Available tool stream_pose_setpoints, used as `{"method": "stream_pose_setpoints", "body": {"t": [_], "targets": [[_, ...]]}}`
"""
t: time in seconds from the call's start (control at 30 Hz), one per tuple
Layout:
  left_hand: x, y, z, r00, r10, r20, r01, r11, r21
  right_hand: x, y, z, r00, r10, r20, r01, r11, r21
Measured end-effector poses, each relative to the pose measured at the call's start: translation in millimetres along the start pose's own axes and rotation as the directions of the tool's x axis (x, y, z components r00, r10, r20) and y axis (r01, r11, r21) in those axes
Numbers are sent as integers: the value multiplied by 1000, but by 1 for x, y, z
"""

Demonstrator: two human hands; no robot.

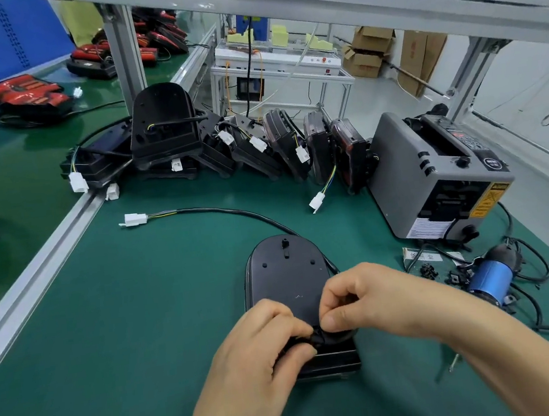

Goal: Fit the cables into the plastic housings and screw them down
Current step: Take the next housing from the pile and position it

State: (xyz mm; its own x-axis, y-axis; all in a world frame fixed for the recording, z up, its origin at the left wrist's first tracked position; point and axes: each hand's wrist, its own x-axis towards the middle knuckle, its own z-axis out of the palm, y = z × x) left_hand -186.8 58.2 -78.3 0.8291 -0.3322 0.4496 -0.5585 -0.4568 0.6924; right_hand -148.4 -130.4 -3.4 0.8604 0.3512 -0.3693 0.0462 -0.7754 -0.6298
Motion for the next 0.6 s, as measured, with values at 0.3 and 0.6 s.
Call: {"method": "stream_pose_setpoints", "body": {"t": [0.3,0.6], "targets": [[-2,-1,1,1000,2,-26,-2,1000,-15,24,-31,-19,964,117,240,-8,912,-410],[7,4,1,999,38,-1,-38,998,53,25,-28,-19,956,122,266,8,898,-440]]}}
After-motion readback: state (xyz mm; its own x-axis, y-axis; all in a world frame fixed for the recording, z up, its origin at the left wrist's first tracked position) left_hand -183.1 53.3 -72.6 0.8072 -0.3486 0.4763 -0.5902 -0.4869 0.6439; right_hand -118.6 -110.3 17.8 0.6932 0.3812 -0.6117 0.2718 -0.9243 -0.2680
